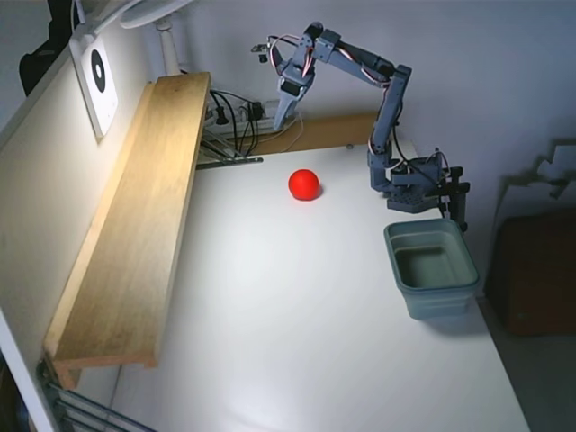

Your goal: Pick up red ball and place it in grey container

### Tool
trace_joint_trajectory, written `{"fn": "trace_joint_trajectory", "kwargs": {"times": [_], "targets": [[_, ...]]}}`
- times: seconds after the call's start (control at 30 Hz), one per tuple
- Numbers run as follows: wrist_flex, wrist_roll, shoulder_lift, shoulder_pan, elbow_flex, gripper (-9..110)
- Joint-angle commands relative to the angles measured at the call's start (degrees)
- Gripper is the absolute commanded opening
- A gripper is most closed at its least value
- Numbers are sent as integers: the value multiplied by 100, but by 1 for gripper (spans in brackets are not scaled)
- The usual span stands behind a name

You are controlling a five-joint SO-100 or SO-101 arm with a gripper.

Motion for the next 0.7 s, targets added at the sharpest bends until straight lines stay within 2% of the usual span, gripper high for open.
{"fn": "trace_joint_trajectory", "kwargs": {"times": [0.0, 0.67], "targets": [[-256, 18, 370, 61, 404, 38], [-1999, 18, 1055, 61, 2831, 38]]}}
